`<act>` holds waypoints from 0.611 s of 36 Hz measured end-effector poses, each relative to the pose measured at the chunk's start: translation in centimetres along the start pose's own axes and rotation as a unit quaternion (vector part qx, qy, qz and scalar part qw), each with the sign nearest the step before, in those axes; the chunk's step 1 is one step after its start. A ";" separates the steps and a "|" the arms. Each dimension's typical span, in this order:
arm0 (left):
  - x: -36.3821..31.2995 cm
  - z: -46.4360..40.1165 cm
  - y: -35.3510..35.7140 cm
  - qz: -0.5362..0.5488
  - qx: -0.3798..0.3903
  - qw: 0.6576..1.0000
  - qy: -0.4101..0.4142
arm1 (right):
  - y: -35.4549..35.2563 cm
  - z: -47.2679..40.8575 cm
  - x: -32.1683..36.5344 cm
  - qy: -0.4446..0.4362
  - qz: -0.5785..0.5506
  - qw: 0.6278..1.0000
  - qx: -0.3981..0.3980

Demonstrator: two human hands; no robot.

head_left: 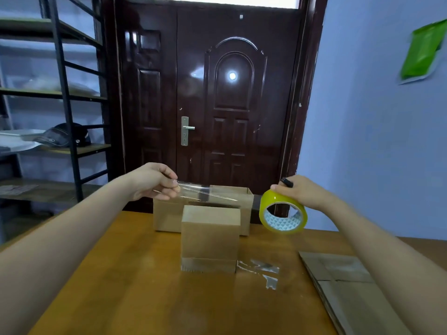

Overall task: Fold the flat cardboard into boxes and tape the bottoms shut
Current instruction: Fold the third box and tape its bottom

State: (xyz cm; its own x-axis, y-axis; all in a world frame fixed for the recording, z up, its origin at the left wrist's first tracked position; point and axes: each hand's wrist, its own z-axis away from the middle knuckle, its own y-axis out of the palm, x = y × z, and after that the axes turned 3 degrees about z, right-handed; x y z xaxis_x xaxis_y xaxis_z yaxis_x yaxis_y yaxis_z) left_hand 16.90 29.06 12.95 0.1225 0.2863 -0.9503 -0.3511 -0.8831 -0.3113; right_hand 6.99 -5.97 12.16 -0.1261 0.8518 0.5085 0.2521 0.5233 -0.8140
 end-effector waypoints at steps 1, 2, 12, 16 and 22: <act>0.0 -0.2 0.1 -0.001 -0.003 1.000 0.001 | -0.1 -0.3 0.0 -0.003 0.027 1.000 -0.012; 0.0 -0.5 0.3 -0.003 -0.006 1.000 0.002 | -0.3 -0.4 0.1 -0.007 0.052 0.998 -0.018; 0.3 -2.4 1.3 -0.013 -0.051 0.999 0.000 | -0.7 -1.5 0.7 -0.005 0.169 0.986 0.002; 0.7 -2.9 1.9 -0.012 -0.065 0.998 -0.008 | -0.8 -2.0 0.8 0.002 0.227 0.974 0.015; 0.6 -3.3 2.6 0.010 -0.086 0.996 -0.013 | -0.6 -2.8 0.7 0.014 0.239 0.970 0.032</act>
State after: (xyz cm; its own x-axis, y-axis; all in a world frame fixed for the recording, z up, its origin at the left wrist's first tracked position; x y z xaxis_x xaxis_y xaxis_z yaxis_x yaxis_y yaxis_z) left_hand 19.14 25.71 11.63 0.0916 0.2751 -0.9570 -0.1885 -0.9389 -0.2880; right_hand 9.42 -5.77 13.80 0.0177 0.9971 0.0744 0.2155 0.0688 -0.9741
